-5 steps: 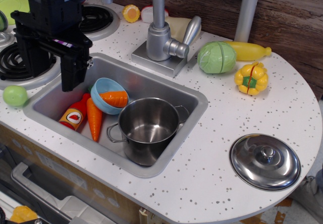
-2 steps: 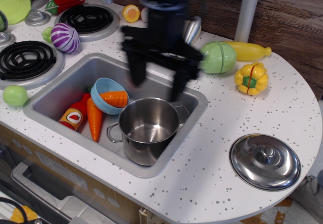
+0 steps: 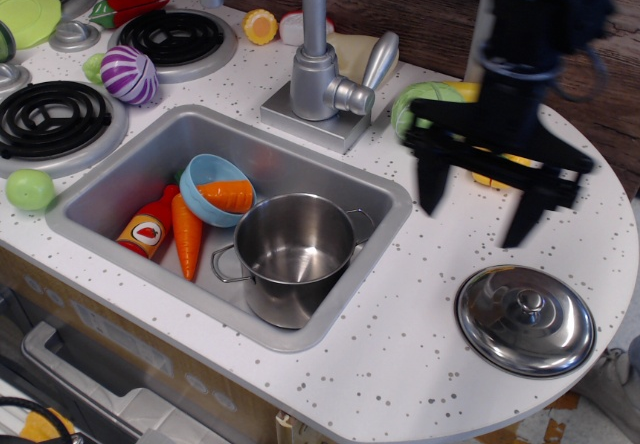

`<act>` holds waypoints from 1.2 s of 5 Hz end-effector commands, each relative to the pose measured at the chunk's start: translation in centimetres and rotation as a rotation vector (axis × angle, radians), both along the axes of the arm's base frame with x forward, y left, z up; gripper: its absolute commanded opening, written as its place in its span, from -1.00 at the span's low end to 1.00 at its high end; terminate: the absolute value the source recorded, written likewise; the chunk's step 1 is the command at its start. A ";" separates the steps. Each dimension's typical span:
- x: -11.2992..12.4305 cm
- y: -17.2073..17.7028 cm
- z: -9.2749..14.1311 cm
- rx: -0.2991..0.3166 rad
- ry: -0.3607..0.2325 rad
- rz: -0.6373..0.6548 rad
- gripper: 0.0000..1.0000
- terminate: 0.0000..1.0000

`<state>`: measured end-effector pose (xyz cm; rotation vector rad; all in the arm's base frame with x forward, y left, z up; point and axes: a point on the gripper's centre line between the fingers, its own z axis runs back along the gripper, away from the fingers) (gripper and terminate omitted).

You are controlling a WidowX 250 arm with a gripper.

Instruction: Put lid on pot or pan

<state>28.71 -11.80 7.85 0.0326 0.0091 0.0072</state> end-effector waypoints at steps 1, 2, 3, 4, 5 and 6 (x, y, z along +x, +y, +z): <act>0.7 -3.7 -0.5 -0.028 -0.037 -0.056 1.00 -1.00; 1.0 -5.1 -1.2 -0.001 -0.061 -0.059 1.00 -1.00; 1.4 -4.6 -2.9 0.010 -0.136 -0.058 1.00 -1.00; 1.9 -3.8 -3.7 -0.011 -0.150 -0.077 1.00 -1.00; 2.1 -3.5 -4.0 -0.023 -0.154 -0.079 1.00 -1.00; 2.1 -3.6 -4.5 -0.038 -0.168 -0.066 1.00 -1.00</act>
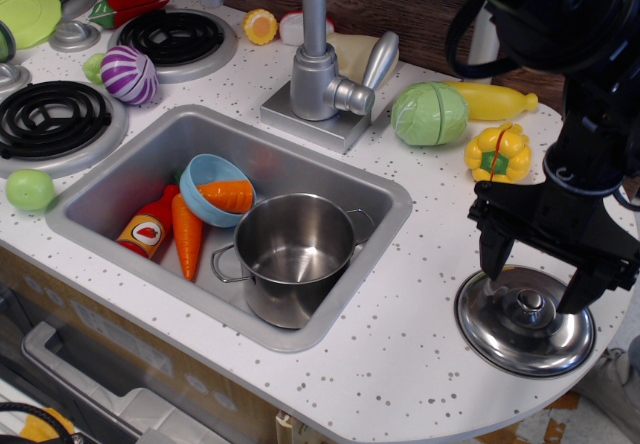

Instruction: Put lid on pot or pan

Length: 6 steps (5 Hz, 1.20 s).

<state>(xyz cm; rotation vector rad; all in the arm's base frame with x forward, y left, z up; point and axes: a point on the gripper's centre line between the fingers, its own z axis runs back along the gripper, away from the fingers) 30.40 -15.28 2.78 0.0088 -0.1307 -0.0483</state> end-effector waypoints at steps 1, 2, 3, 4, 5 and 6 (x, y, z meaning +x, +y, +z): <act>0.3 0.2 -0.1 -0.030 -0.040 -0.003 1.00 -1.00; 0.2 0.4 -0.6 -0.039 -0.048 0.000 1.00 -1.00; 0.3 0.4 -0.7 -0.029 -0.043 0.012 -1.00 -1.00; 0.3 0.4 -0.7 -0.032 -0.042 0.013 -1.00 -1.00; 0.2 0.5 -0.7 -0.036 -0.042 0.016 -1.00 -1.00; -0.2 0.8 0.1 -0.047 -0.029 0.010 -1.00 -1.00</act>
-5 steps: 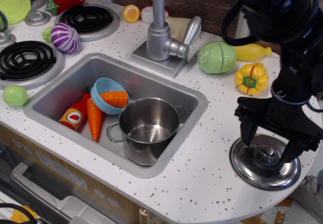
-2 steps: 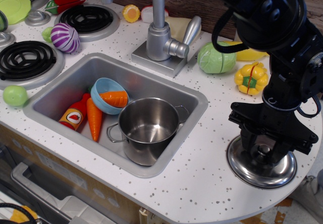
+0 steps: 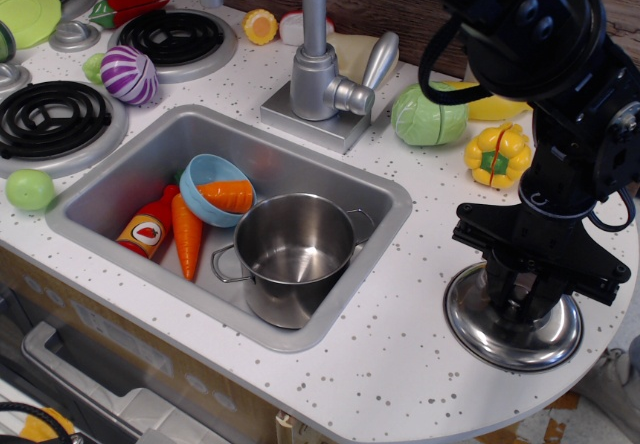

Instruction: Put lid on pot or pan

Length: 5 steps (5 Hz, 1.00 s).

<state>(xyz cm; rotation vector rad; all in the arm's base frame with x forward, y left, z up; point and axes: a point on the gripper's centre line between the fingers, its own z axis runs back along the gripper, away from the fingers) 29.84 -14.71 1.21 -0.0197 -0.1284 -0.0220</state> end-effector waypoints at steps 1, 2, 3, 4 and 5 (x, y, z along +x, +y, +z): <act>-1.0 2.9 4.4 0.043 0.002 -0.016 -1.00 -1.00; -1.8 6.8 5.9 0.045 0.016 -0.061 -1.00 -1.00; -1.5 11.8 4.7 0.053 -0.003 -0.139 -1.00 -1.00; -0.6 15.0 4.5 0.053 0.034 -0.169 -1.00 -1.00; -0.6 16.0 3.6 0.057 0.026 -0.186 -1.00 -1.00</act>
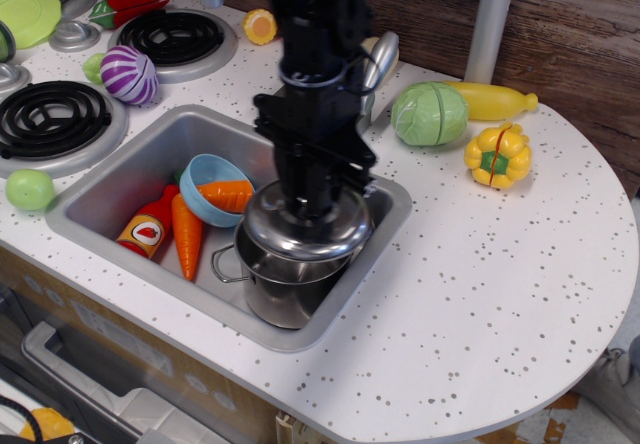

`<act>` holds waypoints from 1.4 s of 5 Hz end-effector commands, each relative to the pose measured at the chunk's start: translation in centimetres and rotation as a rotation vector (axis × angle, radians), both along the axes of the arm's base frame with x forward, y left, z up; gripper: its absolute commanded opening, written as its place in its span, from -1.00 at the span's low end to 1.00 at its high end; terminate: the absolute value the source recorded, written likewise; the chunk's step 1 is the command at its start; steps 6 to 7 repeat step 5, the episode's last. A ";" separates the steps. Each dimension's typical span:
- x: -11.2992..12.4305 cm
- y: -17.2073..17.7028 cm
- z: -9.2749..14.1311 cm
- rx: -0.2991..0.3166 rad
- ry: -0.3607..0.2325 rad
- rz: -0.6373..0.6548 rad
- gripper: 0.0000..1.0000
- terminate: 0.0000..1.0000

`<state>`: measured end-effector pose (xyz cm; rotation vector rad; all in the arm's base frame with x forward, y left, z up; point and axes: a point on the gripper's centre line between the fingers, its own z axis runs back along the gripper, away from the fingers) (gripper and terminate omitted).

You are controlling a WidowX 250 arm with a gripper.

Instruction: Put lid on pot or pan

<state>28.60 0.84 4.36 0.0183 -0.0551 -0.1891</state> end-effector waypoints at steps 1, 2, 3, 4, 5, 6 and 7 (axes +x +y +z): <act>0.8 1.1 -0.5 0.010 -0.082 -0.045 -1.00 -1.00; 0.9 1.3 -1.5 -0.002 -0.099 -0.056 -1.00 -1.00; 0.5 0.8 -2.1 0.018 -0.113 -0.049 -1.00 -1.00; 0.3 0.7 -2.5 0.042 -0.133 -0.050 -1.00 -1.00; 0.3 0.7 -2.5 0.042 -0.133 -0.050 1.00 1.00; 0.3 0.7 -2.5 0.042 -0.133 -0.050 1.00 1.00; 0.3 0.7 -2.5 0.042 -0.133 -0.050 1.00 1.00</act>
